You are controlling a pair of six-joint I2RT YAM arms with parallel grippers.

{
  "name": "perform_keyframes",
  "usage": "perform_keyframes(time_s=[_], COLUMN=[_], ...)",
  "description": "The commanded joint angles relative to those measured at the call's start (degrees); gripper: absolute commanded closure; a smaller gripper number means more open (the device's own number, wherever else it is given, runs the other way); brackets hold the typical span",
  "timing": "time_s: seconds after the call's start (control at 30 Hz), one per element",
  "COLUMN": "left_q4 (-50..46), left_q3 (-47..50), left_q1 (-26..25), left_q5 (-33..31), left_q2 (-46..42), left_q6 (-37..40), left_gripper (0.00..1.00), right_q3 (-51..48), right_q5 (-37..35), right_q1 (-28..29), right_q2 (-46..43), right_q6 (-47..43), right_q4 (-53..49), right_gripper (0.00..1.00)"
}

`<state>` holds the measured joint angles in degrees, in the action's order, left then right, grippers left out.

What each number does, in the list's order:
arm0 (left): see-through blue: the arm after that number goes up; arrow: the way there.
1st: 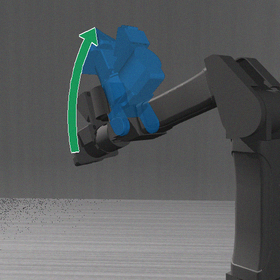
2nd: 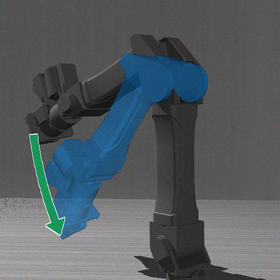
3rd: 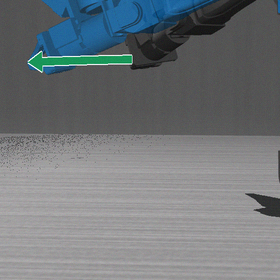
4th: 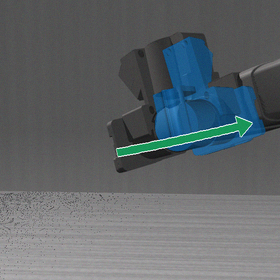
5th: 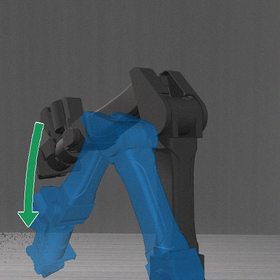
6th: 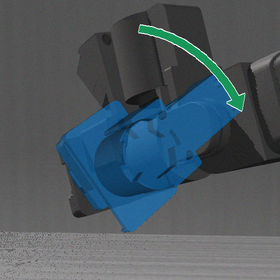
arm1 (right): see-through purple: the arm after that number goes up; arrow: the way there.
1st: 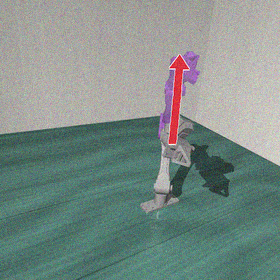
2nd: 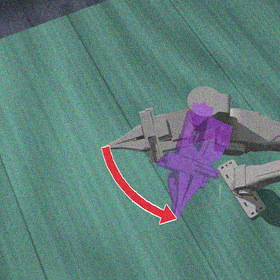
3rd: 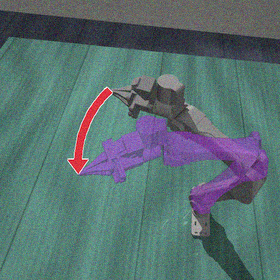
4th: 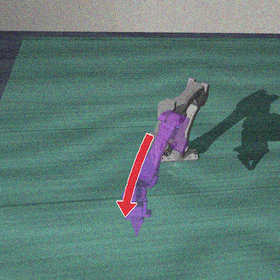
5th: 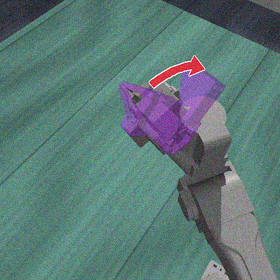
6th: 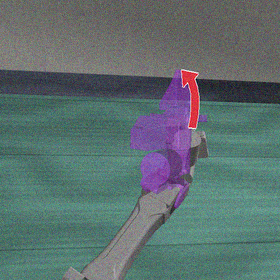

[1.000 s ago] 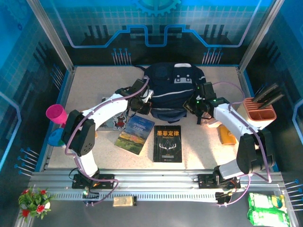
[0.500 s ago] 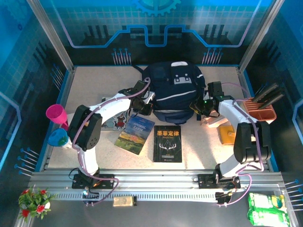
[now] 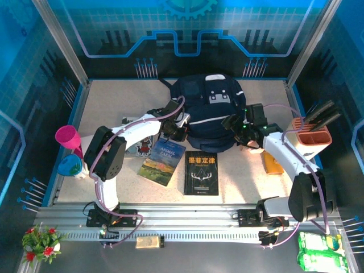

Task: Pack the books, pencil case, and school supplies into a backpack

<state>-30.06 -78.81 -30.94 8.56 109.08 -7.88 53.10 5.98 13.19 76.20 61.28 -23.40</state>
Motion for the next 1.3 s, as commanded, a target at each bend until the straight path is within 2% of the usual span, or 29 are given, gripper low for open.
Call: perform_keyframes(time_s=[0.0,0.2,0.3,0.43,0.7,1.0,1.1,1.17,1.27], left_q4=[0.1,0.4,0.4,0.4,0.1,-1.3,-2.5,-3.5,-5.5], left_q3=[-0.9,-0.8,-0.8,-0.8,-0.9,-1.1,-1.5,-1.8,-2.4], left_q1=[-1.3,-1.9,-2.0,-2.3,-2.4,-2.4,-2.4,-2.4,-1.7], left_q5=[2.5,2.7,2.8,3.0,3.2,2.5,1.2,-0.4,-4.6], left_q2=[-0.9,-0.8,-0.9,-1.0,-0.9,-1.0,-0.9,-0.9,-1.0], left_q6=[-1.4,-1.8,-1.9,-1.9,-1.9,-0.6,0.6,1.9,3.3], left_gripper=[1.0,1.0,1.0,1.0,1.0,1.0,1.0,1.0,1.0], right_q3=[-1.7,1.0,2.2,3.6,8.3,7.4,7.3,7.3,7.8], right_q5=[-3.6,-5.0,-7.8,-9.6,-9.7,-10.5,-12.0,-13.2,-13.8], right_q1=[4.9,10.1,11.1,11.0,10.7,10.6,10.3,10.0,8.8], right_q2=[0.2,6.7,8.6,11.1,17.2,19.7,19.3,18.6,17.9], right_q6=[10.9,20.0,22.0,22.9,24.4,26.7,25.9,24.4,21.2], right_q4=[-2.4,-6.7,-8.8,-7.2,-6.8,-6.2,-6.0,-5.6,-5.9], right_gripper=[0.18,0.15,0.06,0.0,0.01,0.27,0.42,0.58,0.72])
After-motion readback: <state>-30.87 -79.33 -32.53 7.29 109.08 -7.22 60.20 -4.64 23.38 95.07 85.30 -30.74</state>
